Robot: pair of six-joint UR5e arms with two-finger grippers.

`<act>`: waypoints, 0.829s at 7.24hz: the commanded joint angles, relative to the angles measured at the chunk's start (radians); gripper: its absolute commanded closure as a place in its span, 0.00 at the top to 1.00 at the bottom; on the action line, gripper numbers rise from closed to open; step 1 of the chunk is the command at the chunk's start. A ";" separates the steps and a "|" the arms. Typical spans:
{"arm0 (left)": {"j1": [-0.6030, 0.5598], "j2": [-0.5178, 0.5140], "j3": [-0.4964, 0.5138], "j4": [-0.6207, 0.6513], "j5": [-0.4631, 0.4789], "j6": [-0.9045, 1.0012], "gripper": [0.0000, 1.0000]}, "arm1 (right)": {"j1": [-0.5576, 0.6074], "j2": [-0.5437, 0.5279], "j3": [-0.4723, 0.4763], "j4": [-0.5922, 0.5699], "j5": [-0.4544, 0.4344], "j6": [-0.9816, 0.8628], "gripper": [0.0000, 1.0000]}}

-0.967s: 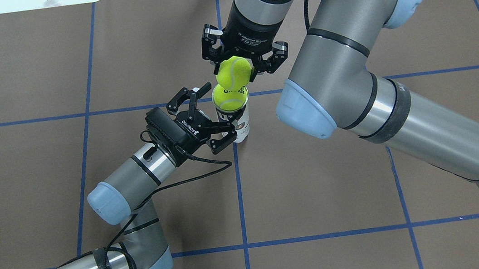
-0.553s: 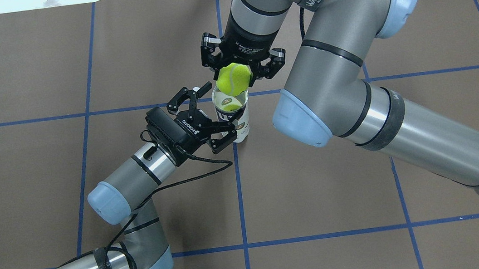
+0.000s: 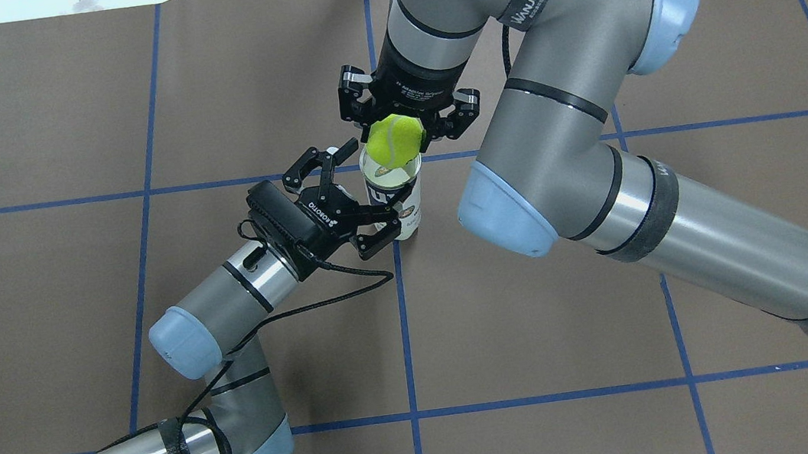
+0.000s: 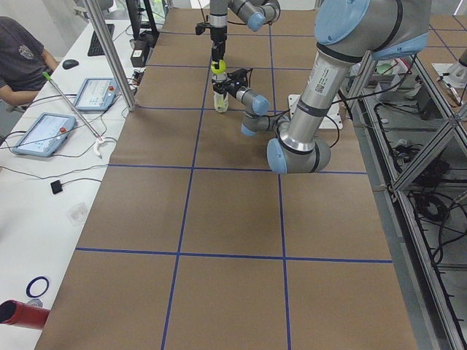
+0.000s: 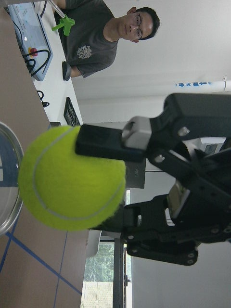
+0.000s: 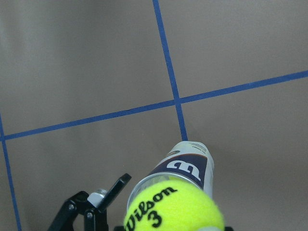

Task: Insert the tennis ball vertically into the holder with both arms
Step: 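Lower the ball into the can with the right gripper, pushing the first ball down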

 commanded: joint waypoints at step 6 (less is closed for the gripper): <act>-0.001 -0.015 0.008 0.011 0.000 -0.002 0.92 | -0.010 -0.001 -0.008 0.000 -0.002 -0.004 0.00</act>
